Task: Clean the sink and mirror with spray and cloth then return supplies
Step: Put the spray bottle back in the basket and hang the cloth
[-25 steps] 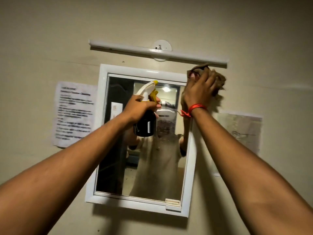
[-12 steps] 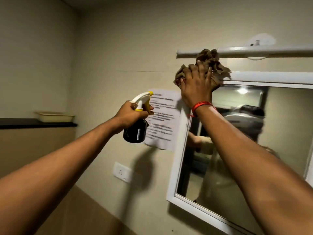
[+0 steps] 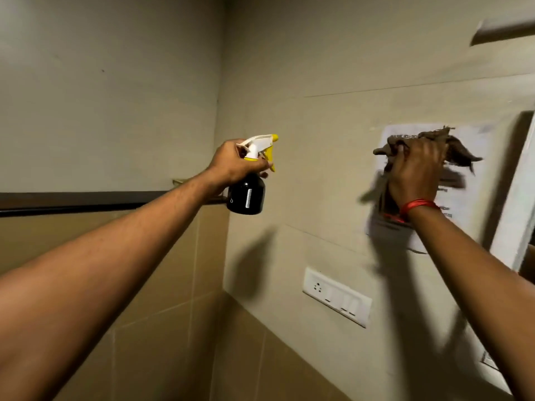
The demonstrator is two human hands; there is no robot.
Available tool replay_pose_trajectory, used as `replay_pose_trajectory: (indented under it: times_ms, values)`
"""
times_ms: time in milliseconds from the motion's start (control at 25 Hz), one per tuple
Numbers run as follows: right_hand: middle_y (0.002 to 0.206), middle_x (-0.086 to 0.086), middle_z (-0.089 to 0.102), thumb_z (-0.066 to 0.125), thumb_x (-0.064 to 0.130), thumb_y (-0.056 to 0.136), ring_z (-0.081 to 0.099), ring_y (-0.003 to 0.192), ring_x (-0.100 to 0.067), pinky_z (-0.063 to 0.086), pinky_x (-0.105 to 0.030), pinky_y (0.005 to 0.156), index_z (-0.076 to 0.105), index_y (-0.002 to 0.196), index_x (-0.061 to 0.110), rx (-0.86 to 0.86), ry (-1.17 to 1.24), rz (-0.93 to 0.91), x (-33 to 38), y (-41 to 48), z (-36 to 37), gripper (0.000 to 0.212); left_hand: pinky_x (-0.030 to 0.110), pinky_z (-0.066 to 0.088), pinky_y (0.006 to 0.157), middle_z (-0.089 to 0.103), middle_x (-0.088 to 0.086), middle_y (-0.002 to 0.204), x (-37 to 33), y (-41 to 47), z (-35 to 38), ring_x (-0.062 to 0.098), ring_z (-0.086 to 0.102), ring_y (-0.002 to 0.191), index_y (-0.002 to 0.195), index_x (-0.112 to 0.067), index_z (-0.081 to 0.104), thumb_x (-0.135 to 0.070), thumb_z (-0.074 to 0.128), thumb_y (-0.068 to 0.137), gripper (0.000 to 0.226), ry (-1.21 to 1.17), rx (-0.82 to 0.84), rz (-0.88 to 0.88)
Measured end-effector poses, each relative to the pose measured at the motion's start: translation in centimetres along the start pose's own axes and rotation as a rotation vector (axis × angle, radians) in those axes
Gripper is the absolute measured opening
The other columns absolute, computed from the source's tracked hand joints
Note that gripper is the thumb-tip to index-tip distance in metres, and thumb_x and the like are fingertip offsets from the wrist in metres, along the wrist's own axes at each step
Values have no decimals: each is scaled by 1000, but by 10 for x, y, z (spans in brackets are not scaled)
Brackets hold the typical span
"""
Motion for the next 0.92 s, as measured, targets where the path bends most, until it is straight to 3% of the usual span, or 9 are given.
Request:
replay_pose_trajectory:
  times_ms: [80,160,320,480,600,720,920]
  values:
    - [111,-24,63,39,24,102,52,117,-40,30,-52,116,62,105,1,-65,124,-20,39,1,23,33,31,56,70,76,4,80,19,19,-24,11,64,67,82,-16,74,-27,91,67,25,122,-55,0]
    - [113,-20,64,41,23,103,52,119,-37,34,-49,113,63,106,2,-128,252,-22,84,3,57,30,28,50,68,78,1,82,40,38,-48,7,60,67,82,-16,77,-38,95,59,37,200,-106,-2]
    - [112,-15,66,42,17,102,54,118,-35,36,-44,112,65,105,7,7,513,16,152,-42,156,25,24,54,69,77,-7,88,94,68,-96,8,67,77,92,-22,79,-55,97,41,63,265,-267,-113]
    - [111,-9,67,44,14,104,55,122,-34,38,-52,110,64,104,9,79,721,72,195,-99,253,21,27,52,69,77,-2,93,156,102,-131,16,70,86,99,-21,77,-52,98,42,69,372,-315,-177]
    - [122,-8,66,46,14,104,52,130,-30,36,-49,114,65,112,8,149,825,83,219,-113,329,22,29,53,70,77,-5,90,201,141,-153,16,71,86,96,-22,78,-56,97,39,69,409,-387,-205]
    - [137,-10,60,43,21,105,42,142,-26,31,-44,120,62,127,5,211,920,50,240,-116,396,33,40,61,81,80,-3,87,239,190,-169,17,76,89,89,-22,77,-65,93,28,76,387,-421,-167]
    - [148,-9,53,41,26,107,36,148,-18,29,-38,123,58,137,8,276,1009,19,271,-110,506,39,41,61,88,81,0,89,307,286,-177,11,77,87,99,-18,70,-36,100,46,64,377,-451,-99]
Point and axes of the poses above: each hand's wrist, its own y-axis towards the middle knuckle, its own z-axis out of the palm, x = y × z, the point moved 4 cm from there along y, towards the middle knuckle
